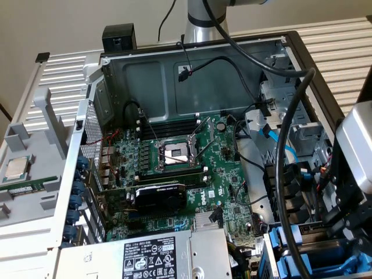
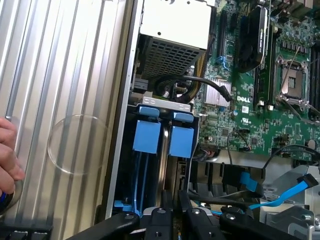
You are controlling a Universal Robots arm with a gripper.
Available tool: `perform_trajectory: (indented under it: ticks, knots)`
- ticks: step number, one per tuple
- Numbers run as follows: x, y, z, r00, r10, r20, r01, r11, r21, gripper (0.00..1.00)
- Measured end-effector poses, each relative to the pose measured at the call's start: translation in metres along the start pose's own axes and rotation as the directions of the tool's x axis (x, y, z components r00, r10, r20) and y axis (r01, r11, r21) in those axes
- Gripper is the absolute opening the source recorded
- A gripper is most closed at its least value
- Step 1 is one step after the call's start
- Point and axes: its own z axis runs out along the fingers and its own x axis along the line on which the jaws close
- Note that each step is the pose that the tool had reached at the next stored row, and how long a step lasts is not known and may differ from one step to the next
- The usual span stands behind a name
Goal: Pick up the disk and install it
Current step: 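Insert the first disk wire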
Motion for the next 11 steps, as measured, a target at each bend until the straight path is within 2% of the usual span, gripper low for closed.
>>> perform_trajectory:
  ticks: [11]
  knots:
    - [-0.0062,0.0056,-0.0002,1.0000,0.000,0.0002,0.000,1.0000,0.0008,0.17]
